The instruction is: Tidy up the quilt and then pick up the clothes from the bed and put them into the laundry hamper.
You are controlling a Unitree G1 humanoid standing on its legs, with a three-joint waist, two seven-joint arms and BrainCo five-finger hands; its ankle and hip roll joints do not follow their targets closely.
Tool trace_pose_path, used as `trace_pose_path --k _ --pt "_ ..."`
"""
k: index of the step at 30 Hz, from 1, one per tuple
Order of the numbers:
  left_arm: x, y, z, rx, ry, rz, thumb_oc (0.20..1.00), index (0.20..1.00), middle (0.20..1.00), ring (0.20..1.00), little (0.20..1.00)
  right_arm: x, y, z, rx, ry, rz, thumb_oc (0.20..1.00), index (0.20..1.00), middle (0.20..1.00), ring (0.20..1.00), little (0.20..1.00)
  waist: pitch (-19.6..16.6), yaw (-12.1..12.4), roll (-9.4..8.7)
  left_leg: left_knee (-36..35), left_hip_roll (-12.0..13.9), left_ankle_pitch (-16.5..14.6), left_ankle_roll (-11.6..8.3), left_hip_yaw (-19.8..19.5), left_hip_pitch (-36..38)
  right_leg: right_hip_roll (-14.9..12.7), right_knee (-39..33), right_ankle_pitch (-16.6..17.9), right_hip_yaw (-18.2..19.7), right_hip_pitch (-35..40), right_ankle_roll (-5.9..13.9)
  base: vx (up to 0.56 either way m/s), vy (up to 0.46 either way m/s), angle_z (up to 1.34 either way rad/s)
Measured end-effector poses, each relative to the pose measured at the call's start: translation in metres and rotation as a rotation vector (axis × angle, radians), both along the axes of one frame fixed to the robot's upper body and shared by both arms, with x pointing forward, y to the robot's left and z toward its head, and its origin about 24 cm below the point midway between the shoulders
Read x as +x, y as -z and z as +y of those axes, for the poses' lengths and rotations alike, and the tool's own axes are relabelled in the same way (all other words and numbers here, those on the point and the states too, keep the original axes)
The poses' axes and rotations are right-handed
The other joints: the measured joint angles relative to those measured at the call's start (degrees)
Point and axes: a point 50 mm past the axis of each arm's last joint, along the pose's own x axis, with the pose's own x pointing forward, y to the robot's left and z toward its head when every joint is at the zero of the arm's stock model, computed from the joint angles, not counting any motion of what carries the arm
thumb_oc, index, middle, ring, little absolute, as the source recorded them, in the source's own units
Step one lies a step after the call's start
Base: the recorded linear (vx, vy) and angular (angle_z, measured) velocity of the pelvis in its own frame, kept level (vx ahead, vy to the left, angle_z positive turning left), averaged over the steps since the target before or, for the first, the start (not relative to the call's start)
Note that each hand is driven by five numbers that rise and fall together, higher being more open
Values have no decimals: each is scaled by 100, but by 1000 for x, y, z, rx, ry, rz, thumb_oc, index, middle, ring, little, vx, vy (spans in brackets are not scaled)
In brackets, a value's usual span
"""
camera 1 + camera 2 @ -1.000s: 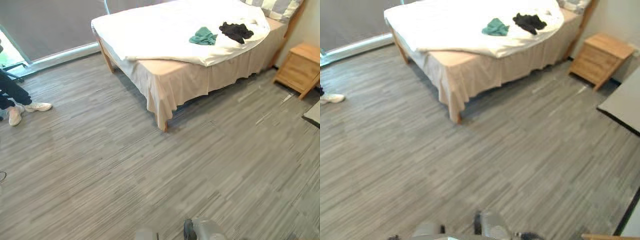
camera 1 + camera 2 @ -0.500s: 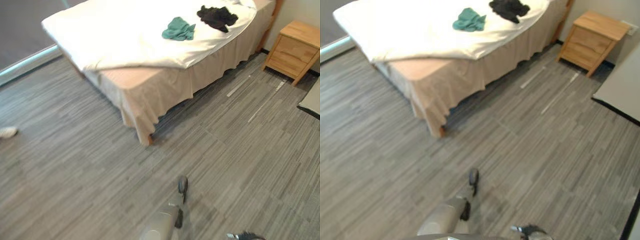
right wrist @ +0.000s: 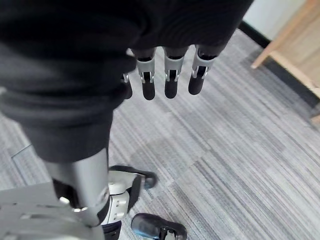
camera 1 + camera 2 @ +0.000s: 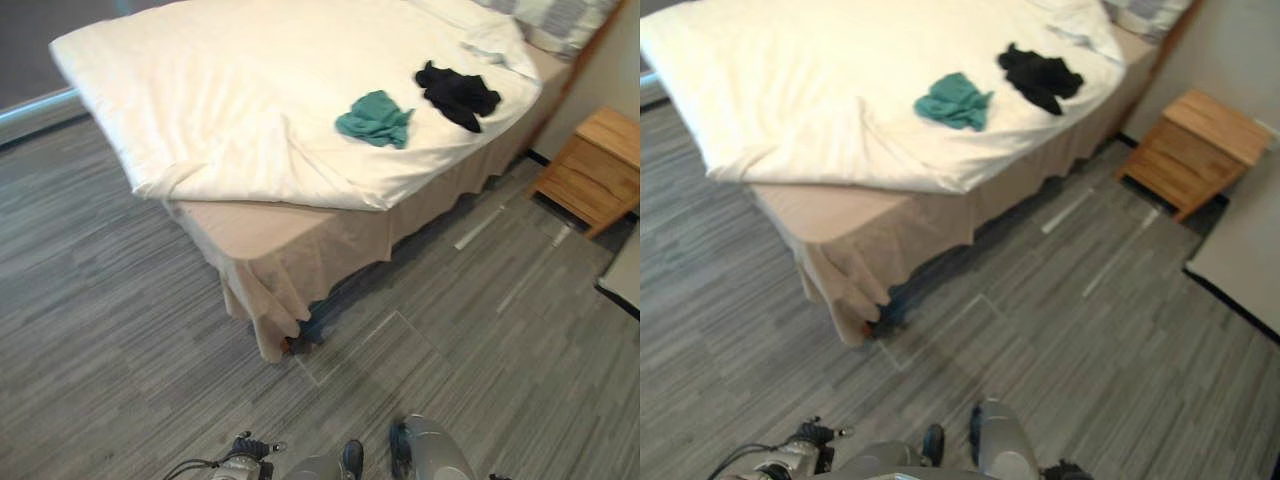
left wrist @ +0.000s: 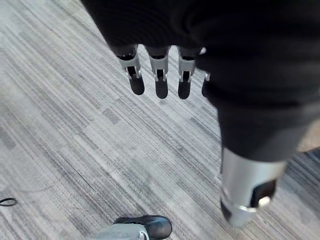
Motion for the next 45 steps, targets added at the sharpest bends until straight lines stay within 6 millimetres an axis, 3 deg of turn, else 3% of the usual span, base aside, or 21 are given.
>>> trace_pose_path --k 2,5,6,7,8,9,12,13,15,17,19,21,23,26,32,33,35,38,40,43,45 --pt "-7 2 -2 18 49 19 1000 1000 1000 1000 1000 -2 2 7 10 -1 15 1000 1000 1000 1000 1000 37 -90 -81 -178 -129 -109 46 -308 373 160 -507 555 601 -58 -6 370 -116 133" --pt "-19 3 4 84 142 42 1000 1000 1000 1000 1000 -11 4 8 14 14 55 1000 1000 1000 1000 1000 -23 -206 -188 -132 -282 -194 -81 -456 793 37 -714 1194 473 391 -312 299 -204 134" --pt "-20 4 1 87 150 45 1000 1000 1000 1000 1000 -14 4 4 5 29 77 1000 1000 1000 1000 1000 -21 -166 -103 124 -259 -365 -220 -432 835 48 -711 1588 435 551 -330 251 -215 76" --pt "-21 4 4 88 128 42 1000 1000 1000 1000 1000 -8 3 4 5 30 69 1000 1000 1000 1000 1000 -39 -79 -112 483 -282 -347 -313 -341 650 -16 -861 1601 462 668 -390 280 -228 75" --pt "-20 2 9 96 105 39 1000 1000 1000 1000 1000 2 1 5 6 26 43 1000 1000 1000 1000 1000 -28 -37 -249 1039 -242 -659 -322 -125 329 -151 -1259 1594 434 957 -468 169 -126 47" --pt "-20 2 11 102 97 40 1000 1000 1000 1000 1000 8 0 5 6 25 28 1000 1000 1000 1000 1000 -22 28 -299 1005 -101 -736 -299 -79 261 -158 -1362 1599 407 1060 -492 252 -181 43" --pt "-21 1 16 111 52 54 1000 1000 1000 1000 1000 40 -8 2 -1 13 -73 1000 1000 1000 1000 1000 7 101 -399 908 757 -850 -523 0 -144 -94 -1455 1482 209 1311 -619 201 -158 18" --pt "-17 0 15 117 41 37 1000 1000 1000 1000 1000 51 -13 -2 -9 4 -105 1000 1000 1000 1000 1000 -6 93 -299 926 1062 -449 -546 5 -430 3 -1386 1398 115 1327 -567 139 -125 4" --pt "-8 -2 14 133 -5 0 1000 1000 1000 1000 1000 59 -16 -5 -16 -3 -127 1000 1000 1000 1000 1000 6 81 -285 1361 1054 -379 -837 23 -724 -51 -1346 1296 29 1328 -463 86 -61 31" --pt "23 -11 8 125 -130 -148 1000 1000 1000 1000 1000 57 -16 -10 -27 7 -113 1000 1000 1000 1000 1000 43 -33 -254 1450 1004 -217 -894 292 -930 -222 -1313 1237 -274 1419 -366 154 -12 119" --pt "41 -17 -1 46 -374 -259 1000 1000 1000 1000 1000 45 -13 -13 -32 21 -76 1000 1000 1000 1000 1000 18 -55 -166 1119 1081 -224 -872 514 -766 -267 -1305 1162 -558 1528 -348 144 49 107" --pt "55 -29 -2 -21 -696 -403 1000 1000 1000 1000 1000 55 -17 -17 -27 46 -114 1000 1000 1000 1000 1000 43 29 -20 485 1241 -396 -707 655 -405 -154 -1156 1129 -594 1485 -352 147 51 21" --pt "56 -35 5 9 -795 -452 1000 1000 1000 1000 1000 58 -18 -15 -17 46 -135 1000 1000 1000 1000 1000 13 92 -32 393 1210 -347 -652 683 -408 -171 -1126 1136 -524 1437 -339 95 35 -7" --pt "63 -55 27 125 -897 -577 1000 1000 1000 1000 1000 41 -13 -14 -4 27 -79 1000 1000 1000 1000 1000 -39 94 11 326 1165 -277 -606 686 -366 -207 -1048 1114 -468 1324 -292 126 93 3" --pt "121 -161 114 499 -725 -967 1000 1000 1000 1000 1000 1 -9 -34 -51 -31 22 1000 1000 1000 1000 1000 -137 -263 434 195 1163 -142 -604 1084 -536 -181 -1258 1195 -142 1044 -177 15 75 -35" --pt "139 -213 142 673 -612 -1084 1000 1000 1000 1000 1000 -3 -13 -47 -78 -23 24 1000 1000 1000 1000 1000 -95 -404 497 178 1110 -83 -604 1273 -737 -184 -1257 1220 74 746 -141 -83 61 -58" --pt "158 -282 166 857 -531 -1235 1000 1000 1000 1000 1000 2 -20 -65 -116 -28 14 1000 1000 1000 1000 1000 47 -545 625 121 1106 42 -593 1487 -1034 -217 -1224 1224 106 389 -126 -31 45 -57" --pt "179 -343 171 1003 -432 -1338 1000 1000 1000 1000 1000 2 -23 -76 -125 -25 22 1000 1000 1000 1000 1000 333 -677 626 138 1101 38 -619 1720 -1099 -262 -570 1172 72 29 -195 55 33 -40" --pt "207 -403 160 1175 -278 -1371 1000 1000 1000 1000 1000 25 -33 -86 -136 -57 -45 1000 1000 1000 1000 1000 775 -1069 770 381 1151 -20 -746 1780 -1469 -139 -499 1183 250 -307 -179 107 56 -38" --pt "228 -425 136 1200 -194 -1411 1000 1000 1000 1000 1000 60 -43 -81 -132 -109 -154 1000 1000 1000 1000 1000 1084 -1469 740 564 1187 -127 -832 2064 -1670 -30 -272 1187 448 -713 -177 65 -12 -51" --pt "238 -434 123 1243 -112 -1407 1000 1000 1000 1000 1000 79 -49 -75 -123 -161 -220 1000 1000 1000 1000 1000 1222 -1543 708 732 1216 -203 -829 2217 -1846 7 -192 1177 501 -918 -187 49 -68 -51"
